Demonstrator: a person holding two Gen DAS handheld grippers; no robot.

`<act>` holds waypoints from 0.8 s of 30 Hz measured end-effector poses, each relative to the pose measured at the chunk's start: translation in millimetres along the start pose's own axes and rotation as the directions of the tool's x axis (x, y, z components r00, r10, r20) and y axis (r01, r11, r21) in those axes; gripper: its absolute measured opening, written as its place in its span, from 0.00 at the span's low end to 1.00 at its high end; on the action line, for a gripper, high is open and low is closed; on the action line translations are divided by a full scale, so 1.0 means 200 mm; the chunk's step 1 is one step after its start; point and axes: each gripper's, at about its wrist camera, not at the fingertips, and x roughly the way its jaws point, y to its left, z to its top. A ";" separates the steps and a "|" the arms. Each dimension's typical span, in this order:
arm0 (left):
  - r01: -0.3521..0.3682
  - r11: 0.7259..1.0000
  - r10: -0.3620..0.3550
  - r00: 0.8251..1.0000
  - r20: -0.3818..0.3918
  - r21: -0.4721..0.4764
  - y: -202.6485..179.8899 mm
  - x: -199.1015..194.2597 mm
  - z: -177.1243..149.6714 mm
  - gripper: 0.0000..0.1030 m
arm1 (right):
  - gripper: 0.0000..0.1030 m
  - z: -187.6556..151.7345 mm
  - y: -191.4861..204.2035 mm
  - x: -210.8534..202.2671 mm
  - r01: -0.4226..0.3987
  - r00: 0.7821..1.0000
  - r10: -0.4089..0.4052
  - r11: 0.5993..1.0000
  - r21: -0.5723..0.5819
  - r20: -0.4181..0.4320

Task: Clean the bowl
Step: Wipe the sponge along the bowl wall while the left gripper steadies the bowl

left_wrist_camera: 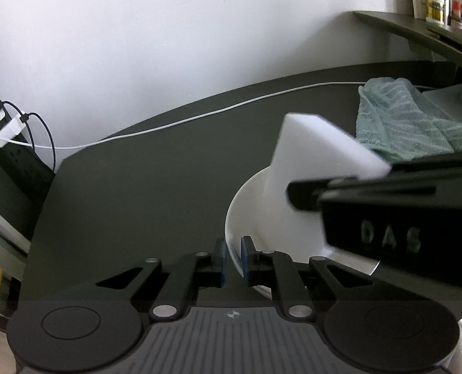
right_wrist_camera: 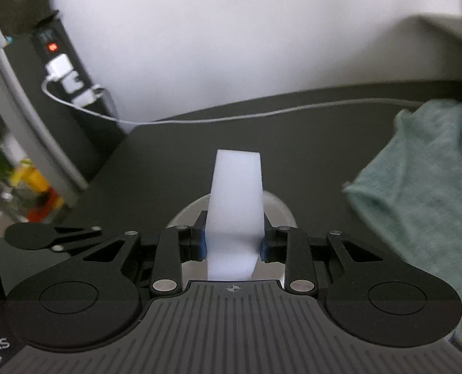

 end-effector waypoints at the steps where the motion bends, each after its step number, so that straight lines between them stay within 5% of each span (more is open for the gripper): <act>1: -0.001 1.000 0.001 1.000 0.000 0.001 -0.01 0.00 0.00 0.12 | 0.30 0.01 0.01 -0.05 0.047 0.998 -0.045 0.998 -0.039 0.031; 7: 0.005 1.000 -0.005 1.000 0.002 -0.014 -0.01 -0.01 -0.01 0.11 | 0.30 0.06 -0.01 -0.28 0.110 0.979 -0.096 0.991 -0.073 0.180; 11: 0.006 1.000 -0.006 1.000 0.004 -0.023 0.00 -0.01 -0.02 0.11 | 0.30 0.05 -0.02 -0.18 -0.043 0.994 0.043 0.999 0.000 0.099; 15: 0.001 1.000 0.000 1.000 0.003 -0.019 0.00 -0.02 -0.02 0.11 | 0.31 0.00 0.03 0.01 -0.075 0.997 0.075 0.997 0.019 -0.004; 20: -0.002 1.000 0.003 1.000 0.002 -0.017 0.00 -0.02 -0.03 0.12 | 0.30 0.01 0.02 -0.05 0.047 0.998 -0.045 0.998 -0.045 0.047; 24: -0.005 1.000 0.005 1.000 0.003 -0.014 -0.01 -0.02 -0.03 0.12 | 0.30 0.05 -0.03 -0.23 0.061 0.988 -0.059 0.998 -0.009 0.142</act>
